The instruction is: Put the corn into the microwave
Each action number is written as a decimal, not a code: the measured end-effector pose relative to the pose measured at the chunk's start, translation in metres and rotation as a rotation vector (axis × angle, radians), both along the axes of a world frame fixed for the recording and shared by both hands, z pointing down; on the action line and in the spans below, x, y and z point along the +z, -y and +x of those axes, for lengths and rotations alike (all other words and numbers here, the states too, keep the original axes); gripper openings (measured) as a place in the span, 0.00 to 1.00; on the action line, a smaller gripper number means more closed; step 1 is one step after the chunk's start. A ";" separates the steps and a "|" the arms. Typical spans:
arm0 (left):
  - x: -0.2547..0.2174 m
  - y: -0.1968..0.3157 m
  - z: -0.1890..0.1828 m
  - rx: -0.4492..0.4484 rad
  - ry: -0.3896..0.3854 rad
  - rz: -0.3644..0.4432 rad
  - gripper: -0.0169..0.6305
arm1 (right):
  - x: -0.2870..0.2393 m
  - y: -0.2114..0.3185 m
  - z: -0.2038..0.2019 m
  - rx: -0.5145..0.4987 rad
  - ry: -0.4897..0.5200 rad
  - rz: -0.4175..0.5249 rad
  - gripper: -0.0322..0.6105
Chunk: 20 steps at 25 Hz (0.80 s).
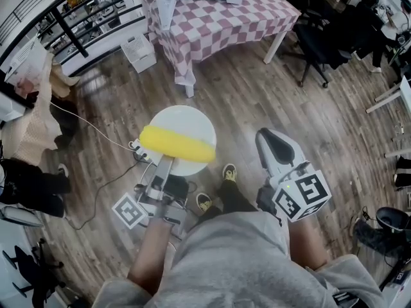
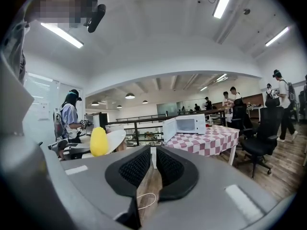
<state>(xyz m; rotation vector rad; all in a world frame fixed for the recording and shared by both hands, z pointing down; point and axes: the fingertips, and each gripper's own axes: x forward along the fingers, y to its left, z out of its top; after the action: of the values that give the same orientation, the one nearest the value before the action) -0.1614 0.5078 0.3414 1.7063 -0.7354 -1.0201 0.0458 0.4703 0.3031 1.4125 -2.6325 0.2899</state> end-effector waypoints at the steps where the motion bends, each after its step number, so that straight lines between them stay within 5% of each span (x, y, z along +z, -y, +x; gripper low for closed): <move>1: 0.000 0.002 0.001 0.002 0.001 0.000 0.07 | 0.000 0.002 0.000 0.000 0.001 0.002 0.11; 20: -0.004 0.132 0.032 -0.012 0.030 0.004 0.07 | 0.003 0.140 0.037 0.015 0.072 0.010 0.05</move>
<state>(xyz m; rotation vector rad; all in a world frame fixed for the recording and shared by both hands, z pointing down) -0.1295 0.3755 0.3379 1.7257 -0.7642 -1.0069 0.0827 0.3298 0.3065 1.4521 -2.6854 0.3354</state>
